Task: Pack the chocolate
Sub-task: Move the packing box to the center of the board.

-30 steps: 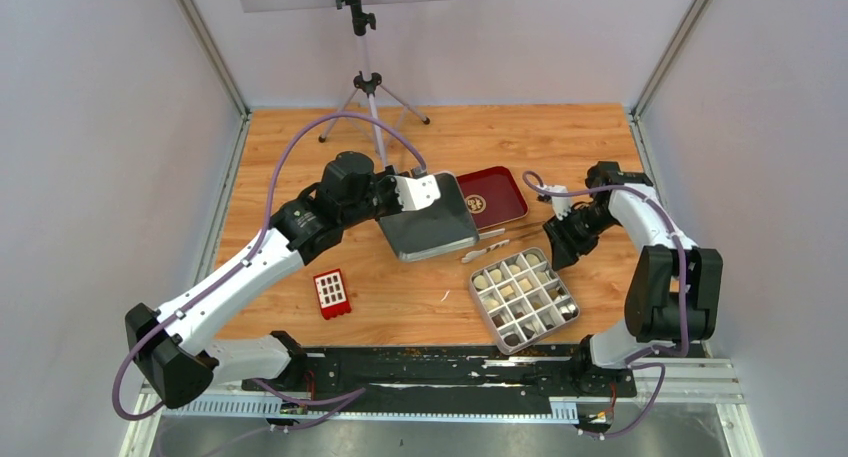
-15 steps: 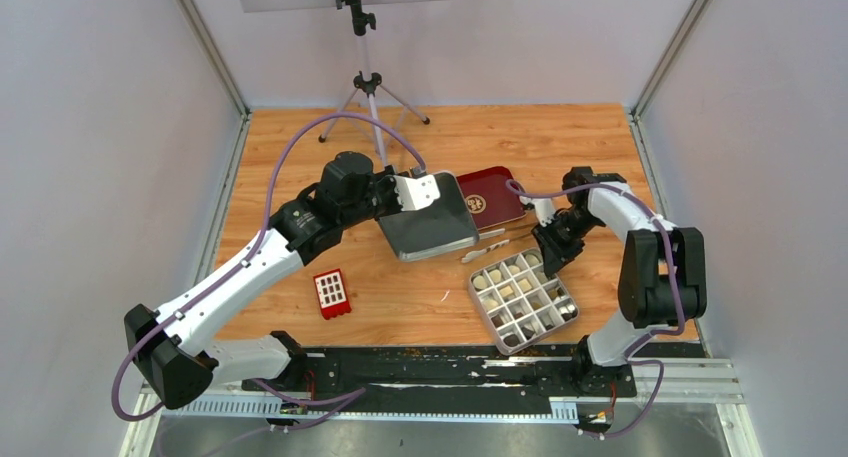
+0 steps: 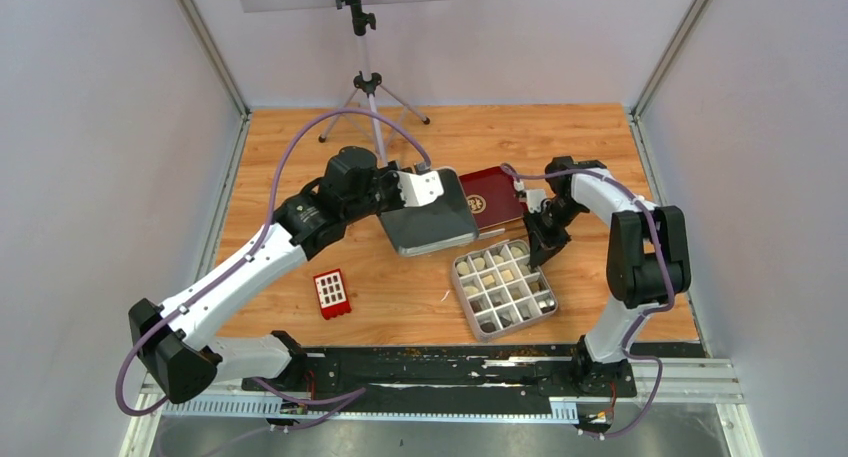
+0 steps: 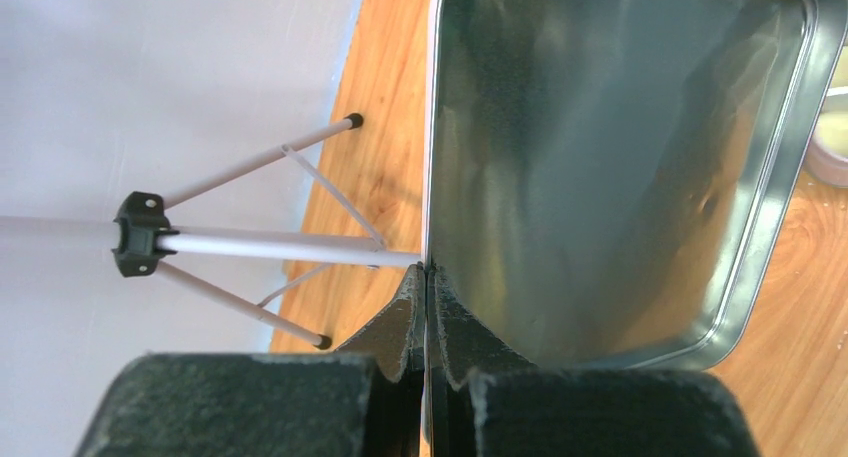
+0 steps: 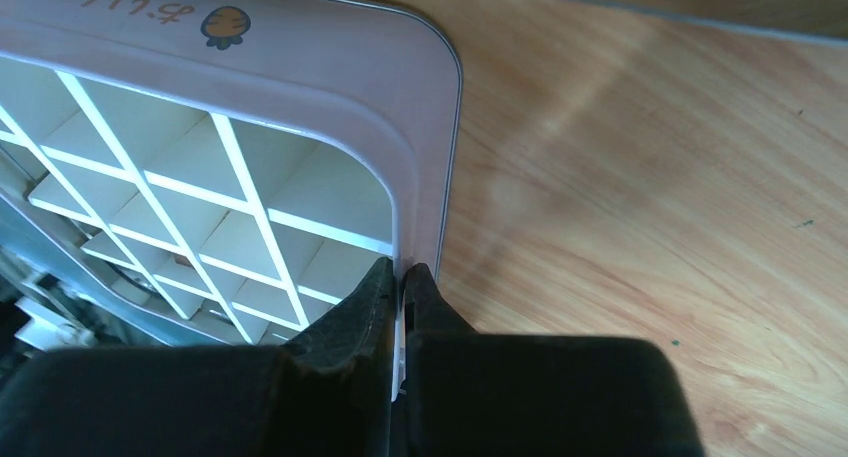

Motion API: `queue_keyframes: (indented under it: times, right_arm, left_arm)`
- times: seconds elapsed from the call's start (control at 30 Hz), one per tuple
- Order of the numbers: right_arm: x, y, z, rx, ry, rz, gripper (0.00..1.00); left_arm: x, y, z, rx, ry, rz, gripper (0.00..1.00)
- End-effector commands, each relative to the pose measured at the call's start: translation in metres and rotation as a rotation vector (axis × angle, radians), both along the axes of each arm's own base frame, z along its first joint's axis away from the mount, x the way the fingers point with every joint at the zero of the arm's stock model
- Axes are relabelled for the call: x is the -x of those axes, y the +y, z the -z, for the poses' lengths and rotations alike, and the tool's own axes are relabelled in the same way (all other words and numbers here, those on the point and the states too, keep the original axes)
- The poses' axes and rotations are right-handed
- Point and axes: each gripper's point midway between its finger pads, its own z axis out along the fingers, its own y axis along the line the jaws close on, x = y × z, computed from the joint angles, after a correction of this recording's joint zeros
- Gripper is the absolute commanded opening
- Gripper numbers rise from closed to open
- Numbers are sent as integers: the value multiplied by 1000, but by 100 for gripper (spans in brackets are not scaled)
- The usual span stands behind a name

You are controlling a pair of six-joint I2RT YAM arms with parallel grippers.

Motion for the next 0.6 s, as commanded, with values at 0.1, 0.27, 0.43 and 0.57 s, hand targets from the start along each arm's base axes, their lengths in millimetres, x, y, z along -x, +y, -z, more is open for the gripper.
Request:
queue_keyframes:
  times: [0.1, 0.27, 0.43, 0.57]
  right_arm:
    - [-38, 32, 6, -83, 17, 252, 0]
    - [-54, 50, 7, -156, 67, 310, 0]
    - [-74, 61, -15, -221, 38, 297, 15]
    - [-59, 43, -41, -271, -14, 256, 44]
  left_arm:
    - [-17, 8, -46, 24, -126, -68, 0]
    - [-26, 8, -57, 6, -190, -118, 0]
    - [-25, -12, -65, -33, -264, -90, 0]
    - [-20, -30, -65, -22, -277, -53, 0]
